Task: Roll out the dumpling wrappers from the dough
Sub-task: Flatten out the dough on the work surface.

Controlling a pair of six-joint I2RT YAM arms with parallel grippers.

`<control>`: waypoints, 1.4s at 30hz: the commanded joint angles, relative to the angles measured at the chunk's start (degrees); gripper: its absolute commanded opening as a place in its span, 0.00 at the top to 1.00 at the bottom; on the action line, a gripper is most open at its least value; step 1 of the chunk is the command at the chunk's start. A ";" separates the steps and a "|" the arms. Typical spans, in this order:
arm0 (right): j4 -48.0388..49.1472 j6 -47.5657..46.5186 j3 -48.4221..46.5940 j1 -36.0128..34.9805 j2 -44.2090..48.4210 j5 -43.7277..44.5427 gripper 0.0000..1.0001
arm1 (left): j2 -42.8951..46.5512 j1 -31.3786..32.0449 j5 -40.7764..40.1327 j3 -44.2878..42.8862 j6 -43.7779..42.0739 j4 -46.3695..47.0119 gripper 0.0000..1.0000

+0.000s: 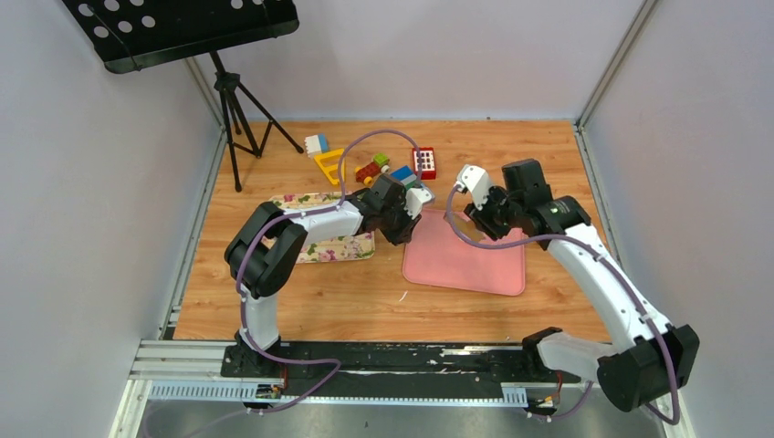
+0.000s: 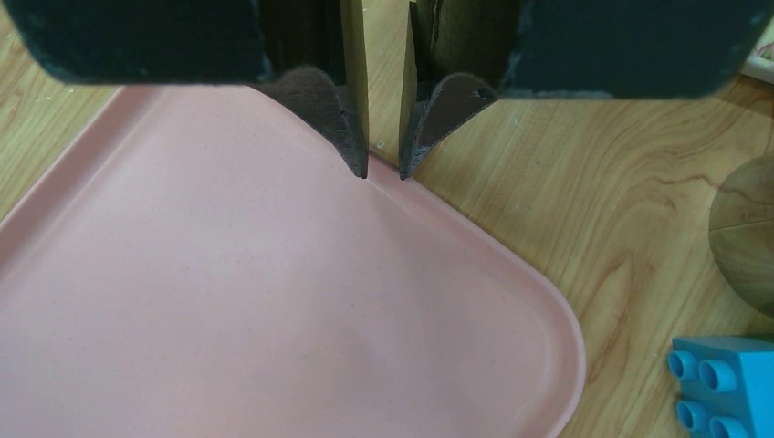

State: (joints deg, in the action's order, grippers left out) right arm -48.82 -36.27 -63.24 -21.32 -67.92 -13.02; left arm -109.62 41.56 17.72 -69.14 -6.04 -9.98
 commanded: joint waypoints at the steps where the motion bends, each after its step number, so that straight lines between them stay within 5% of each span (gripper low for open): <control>1: 4.25 0.51 -6.49 -0.04 4.79 5.37 1.00 | -0.06 0.44 2.73 0.52 1.01 0.36 0.75; 10: 14.86 -1.37 -0.10 -0.03 -4.19 20.74 1.00 | -0.25 0.43 3.09 0.50 1.16 0.41 0.75; 23: 8.48 -0.74 4.45 -0.88 -0.15 6.41 1.00 | -0.15 0.37 2.99 0.23 1.50 0.66 0.75; 42: 5.02 -1.17 8.90 -6.45 1.87 5.63 1.00 | 0.02 0.36 2.76 0.28 1.25 0.32 0.75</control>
State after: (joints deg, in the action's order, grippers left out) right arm -40.88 -37.32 -55.55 -25.98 -66.70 -5.28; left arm -109.62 41.54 19.14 -69.14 -5.26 -10.00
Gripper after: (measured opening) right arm 0.334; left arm 0.250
